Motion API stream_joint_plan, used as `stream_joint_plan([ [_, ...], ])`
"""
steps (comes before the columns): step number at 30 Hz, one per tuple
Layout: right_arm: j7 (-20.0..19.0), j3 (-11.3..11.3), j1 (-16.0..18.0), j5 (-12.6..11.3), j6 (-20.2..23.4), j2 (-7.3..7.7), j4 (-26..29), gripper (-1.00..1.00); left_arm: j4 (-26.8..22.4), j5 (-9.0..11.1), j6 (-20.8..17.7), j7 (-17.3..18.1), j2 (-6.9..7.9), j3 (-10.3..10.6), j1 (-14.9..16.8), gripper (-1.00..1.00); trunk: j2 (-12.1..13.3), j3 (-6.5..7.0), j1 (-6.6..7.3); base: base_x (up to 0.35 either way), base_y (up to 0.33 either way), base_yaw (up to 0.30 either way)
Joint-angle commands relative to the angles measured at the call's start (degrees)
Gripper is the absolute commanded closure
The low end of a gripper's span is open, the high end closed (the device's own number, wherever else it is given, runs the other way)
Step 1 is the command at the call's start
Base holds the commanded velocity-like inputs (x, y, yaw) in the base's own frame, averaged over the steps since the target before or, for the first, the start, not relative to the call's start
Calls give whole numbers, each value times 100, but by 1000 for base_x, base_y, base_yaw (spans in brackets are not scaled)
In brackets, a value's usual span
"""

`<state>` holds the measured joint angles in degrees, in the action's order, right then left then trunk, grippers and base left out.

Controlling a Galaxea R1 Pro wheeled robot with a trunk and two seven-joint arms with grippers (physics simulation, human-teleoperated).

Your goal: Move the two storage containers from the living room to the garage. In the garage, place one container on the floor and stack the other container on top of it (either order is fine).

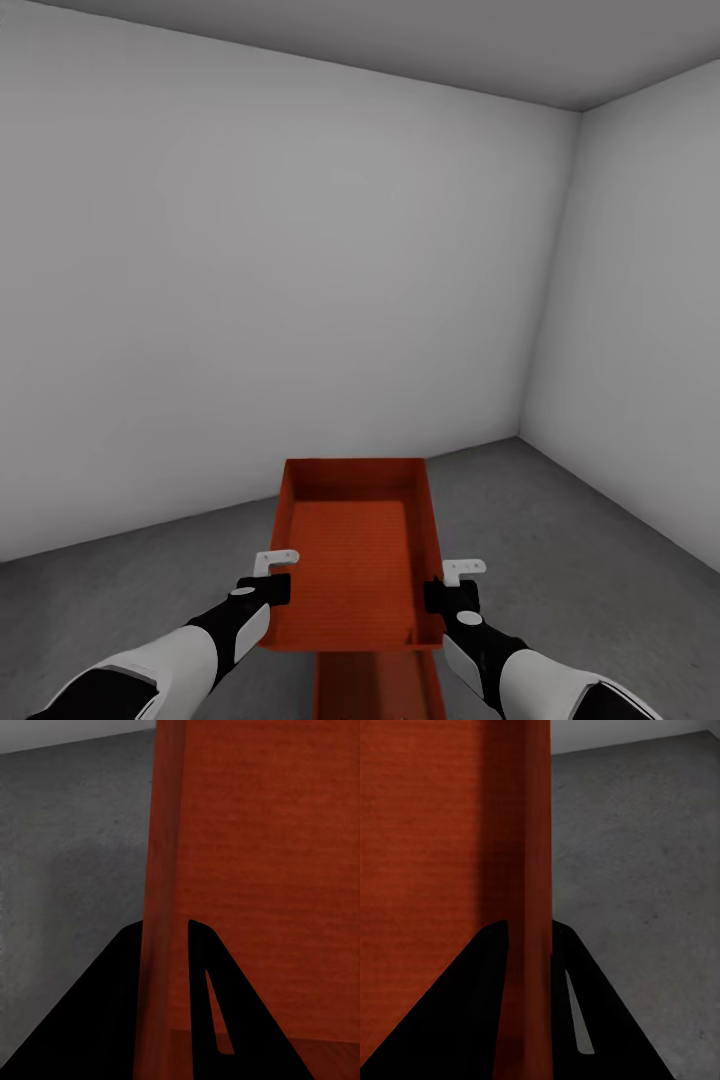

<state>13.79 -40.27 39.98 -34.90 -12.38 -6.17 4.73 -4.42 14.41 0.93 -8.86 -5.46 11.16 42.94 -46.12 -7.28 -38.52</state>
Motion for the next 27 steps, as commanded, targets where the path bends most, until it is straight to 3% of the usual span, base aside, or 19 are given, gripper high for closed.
stream_joint_plan([
  [1,-78,-109,0,-61,11,1,2,100,-15,-18,183,-467,71,-395,13,100,-8,-18,-1,0,0,79],
  [27,-78,-104,-3,-60,-1,6,2,100,-15,-24,179,-461,71,-386,13,100,-8,-242,-1,0,0,78],
])
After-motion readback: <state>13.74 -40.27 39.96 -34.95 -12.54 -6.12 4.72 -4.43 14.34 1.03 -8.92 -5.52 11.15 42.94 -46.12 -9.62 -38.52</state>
